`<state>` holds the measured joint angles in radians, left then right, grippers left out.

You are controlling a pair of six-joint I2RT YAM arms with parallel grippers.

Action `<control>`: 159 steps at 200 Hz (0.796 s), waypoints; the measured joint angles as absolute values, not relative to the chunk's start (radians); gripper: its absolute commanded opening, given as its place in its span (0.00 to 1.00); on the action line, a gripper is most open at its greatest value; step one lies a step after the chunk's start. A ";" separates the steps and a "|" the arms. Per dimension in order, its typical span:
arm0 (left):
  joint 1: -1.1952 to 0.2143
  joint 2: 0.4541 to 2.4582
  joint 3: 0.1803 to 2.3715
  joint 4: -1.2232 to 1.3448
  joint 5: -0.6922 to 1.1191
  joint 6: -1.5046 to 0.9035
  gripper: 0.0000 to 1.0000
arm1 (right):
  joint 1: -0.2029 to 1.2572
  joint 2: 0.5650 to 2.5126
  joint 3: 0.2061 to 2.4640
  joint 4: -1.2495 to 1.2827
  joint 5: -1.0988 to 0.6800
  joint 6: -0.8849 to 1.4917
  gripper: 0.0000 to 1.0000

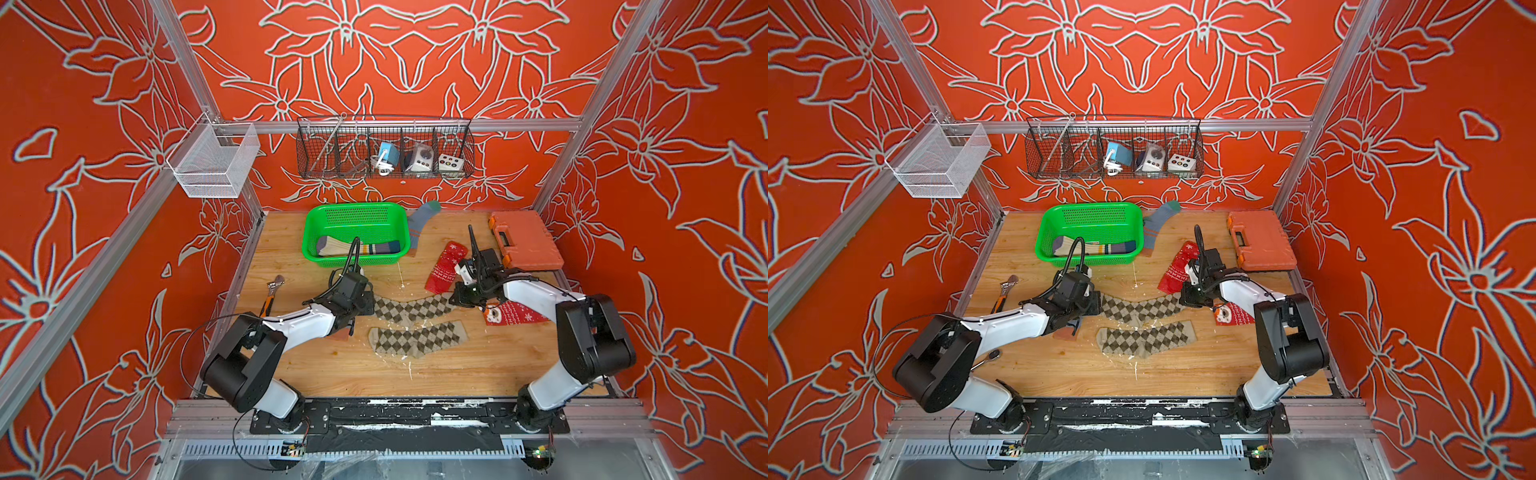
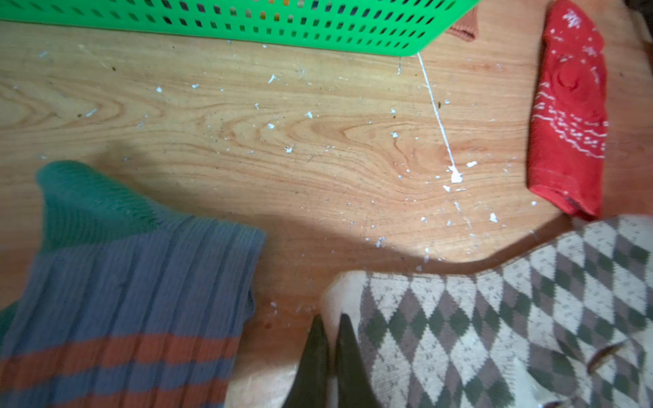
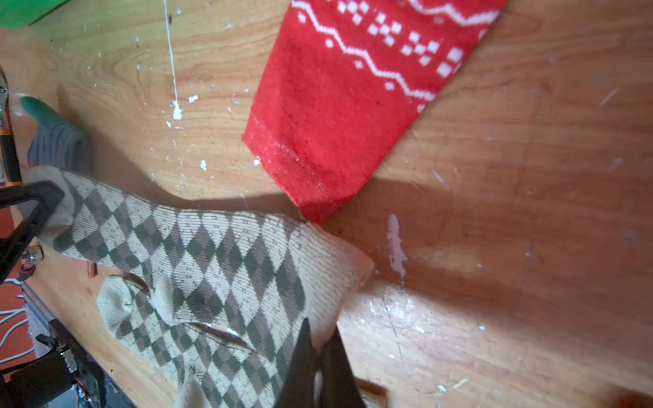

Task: Place the socks together as a pair
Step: Adjust the sock at the center of the board, then pick up the sock from the center of the board.

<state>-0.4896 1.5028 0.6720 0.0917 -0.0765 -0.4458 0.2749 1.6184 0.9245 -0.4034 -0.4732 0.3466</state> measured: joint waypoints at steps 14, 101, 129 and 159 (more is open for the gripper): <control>-0.490 1.507 0.672 0.094 -0.076 -0.445 0.27 | 0.275 1.618 0.925 -0.403 -0.448 0.342 0.21; -0.524 1.174 0.487 0.076 -0.027 -0.492 0.47 | 0.275 1.362 0.771 -0.378 -0.390 0.356 0.50; -0.600 1.119 0.408 0.060 0.017 -0.529 0.48 | 0.275 1.266 0.656 -0.375 -0.394 0.372 0.52; -0.657 1.097 0.366 0.061 0.032 -0.557 0.49 | 0.275 1.229 0.577 -0.383 -0.394 0.385 0.55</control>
